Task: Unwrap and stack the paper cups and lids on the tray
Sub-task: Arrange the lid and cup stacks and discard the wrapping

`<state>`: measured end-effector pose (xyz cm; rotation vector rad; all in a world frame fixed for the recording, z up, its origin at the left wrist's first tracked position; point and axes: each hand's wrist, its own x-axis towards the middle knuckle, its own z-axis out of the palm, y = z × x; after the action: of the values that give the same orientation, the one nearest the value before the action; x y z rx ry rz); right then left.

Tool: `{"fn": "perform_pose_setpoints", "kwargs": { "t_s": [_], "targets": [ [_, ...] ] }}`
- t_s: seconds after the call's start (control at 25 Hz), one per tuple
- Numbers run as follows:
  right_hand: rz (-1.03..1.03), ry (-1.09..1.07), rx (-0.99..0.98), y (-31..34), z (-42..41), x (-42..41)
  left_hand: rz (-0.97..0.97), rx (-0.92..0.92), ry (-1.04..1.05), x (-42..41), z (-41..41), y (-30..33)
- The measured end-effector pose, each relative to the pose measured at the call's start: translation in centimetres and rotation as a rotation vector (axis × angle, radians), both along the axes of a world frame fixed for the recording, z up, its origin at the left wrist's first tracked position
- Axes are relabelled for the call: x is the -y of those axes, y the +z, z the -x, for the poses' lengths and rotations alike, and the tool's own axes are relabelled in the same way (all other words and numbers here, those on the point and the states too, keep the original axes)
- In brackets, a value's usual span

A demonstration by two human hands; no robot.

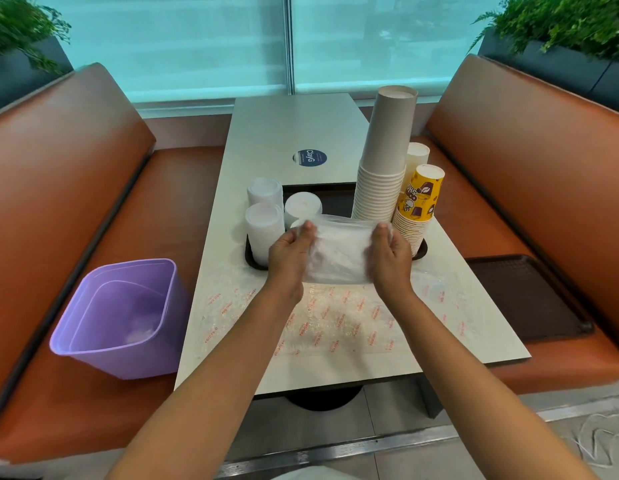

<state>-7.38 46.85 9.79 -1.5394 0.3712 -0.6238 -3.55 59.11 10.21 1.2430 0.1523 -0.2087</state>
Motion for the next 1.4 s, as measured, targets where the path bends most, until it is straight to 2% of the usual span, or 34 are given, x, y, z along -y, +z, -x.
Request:
{"fn": "perform_pose_setpoints", "kwargs": {
  "t_s": [0.08,0.2,0.28,0.36,0.4,0.44,0.52,0.6,0.72,0.84,0.92,1.12,1.24,1.36,1.4],
  "targets": [
    [0.004,-0.001,-0.052,-0.6,0.1,1.0,-0.048,0.085,0.074,-0.6,-0.3,0.2],
    [0.025,0.032,-0.071,0.1,0.4,2.6,-0.370,0.295,0.006,-2.0,-0.7,0.0],
    [0.190,0.299,-0.137,1.3,0.1,4.0,-0.513,0.383,-0.168,-2.4,-1.0,0.1],
    [0.320,0.705,-0.342,2.7,0.0,4.1,-0.537,0.406,-0.338,-2.3,-0.7,1.1],
    [0.352,0.844,-0.454,3.3,0.1,3.7,-0.531,0.409,-0.388,-2.2,-0.5,1.7],
    [0.350,0.895,-0.520,3.2,0.2,3.4,-0.509,0.412,-0.381,-2.0,-0.3,2.1],
    [0.235,0.780,-0.485,2.8,0.5,2.3,-0.406,0.368,-0.225,-1.9,-0.2,2.1],
    [0.029,0.562,-0.374,1.7,0.5,1.6,-0.253,0.178,-0.148,-2.3,-0.1,1.4],
    [-0.184,0.380,-0.337,0.5,0.2,1.1,-0.143,-0.075,-0.339,-2.2,1.2,-0.3],
    [-0.268,0.357,-0.356,0.1,0.2,0.8,-0.116,-0.053,-0.259,-1.7,1.5,-0.5],
    [-0.331,0.435,-0.362,0.2,0.3,1.1,-0.128,-0.029,-0.188,-1.6,1.3,-0.2],
    [-0.306,0.475,-0.265,0.7,0.5,1.4,-0.056,-0.106,-0.192,-1.7,1.2,-0.2],
    [-0.361,0.455,-0.171,1.0,0.7,1.2,0.078,-0.160,-0.213,-1.4,1.5,0.2],
    [-0.228,0.465,-0.105,0.9,0.6,1.3,0.279,-0.318,-0.263,-1.9,1.3,1.0],
    [-0.159,0.475,-0.078,0.9,0.5,1.3,0.283,-0.351,-0.294,-2.2,1.2,1.3]
  ]
}}
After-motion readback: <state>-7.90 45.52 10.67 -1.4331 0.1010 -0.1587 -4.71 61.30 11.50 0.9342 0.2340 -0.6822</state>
